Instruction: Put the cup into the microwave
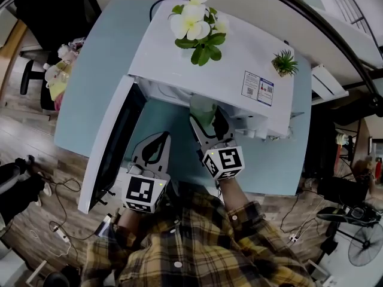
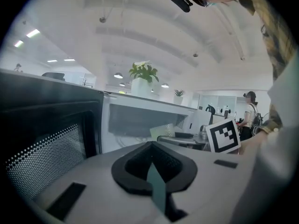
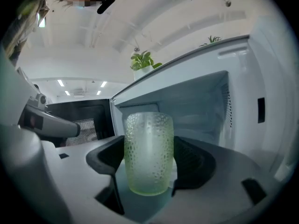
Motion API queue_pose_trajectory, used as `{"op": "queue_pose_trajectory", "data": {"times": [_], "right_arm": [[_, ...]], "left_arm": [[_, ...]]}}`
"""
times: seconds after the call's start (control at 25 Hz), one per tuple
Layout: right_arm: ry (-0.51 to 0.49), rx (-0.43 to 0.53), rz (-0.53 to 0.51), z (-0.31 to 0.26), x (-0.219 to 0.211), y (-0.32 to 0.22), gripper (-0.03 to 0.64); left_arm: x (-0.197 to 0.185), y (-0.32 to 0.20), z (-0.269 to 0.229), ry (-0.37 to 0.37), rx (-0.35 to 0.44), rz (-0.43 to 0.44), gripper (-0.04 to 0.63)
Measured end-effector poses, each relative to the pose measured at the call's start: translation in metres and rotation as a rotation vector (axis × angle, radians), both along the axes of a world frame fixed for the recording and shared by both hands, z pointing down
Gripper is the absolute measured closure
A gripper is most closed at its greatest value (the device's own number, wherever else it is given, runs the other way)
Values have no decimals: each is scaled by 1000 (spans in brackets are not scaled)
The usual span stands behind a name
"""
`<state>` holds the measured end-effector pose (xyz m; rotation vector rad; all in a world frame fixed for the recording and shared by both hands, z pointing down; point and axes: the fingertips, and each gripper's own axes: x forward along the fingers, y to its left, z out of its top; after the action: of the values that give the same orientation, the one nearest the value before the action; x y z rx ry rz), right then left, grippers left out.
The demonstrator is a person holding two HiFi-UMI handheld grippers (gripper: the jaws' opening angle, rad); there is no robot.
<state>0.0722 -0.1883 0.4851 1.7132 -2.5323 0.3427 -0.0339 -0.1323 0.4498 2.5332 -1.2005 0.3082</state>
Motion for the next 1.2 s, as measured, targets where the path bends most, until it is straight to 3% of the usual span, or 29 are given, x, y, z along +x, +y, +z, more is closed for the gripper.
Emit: {"op": "queue_pose_trajectory", "data": {"times": [0.72, 1.2], "right_arm": [[33, 32, 60, 19, -16, -51, 293], [37, -8, 54, 28, -17, -54, 301]], "left_arm": [[-9, 3, 20, -9, -35, -15, 604], [-16, 4, 22, 6, -43, -29, 604]]}}
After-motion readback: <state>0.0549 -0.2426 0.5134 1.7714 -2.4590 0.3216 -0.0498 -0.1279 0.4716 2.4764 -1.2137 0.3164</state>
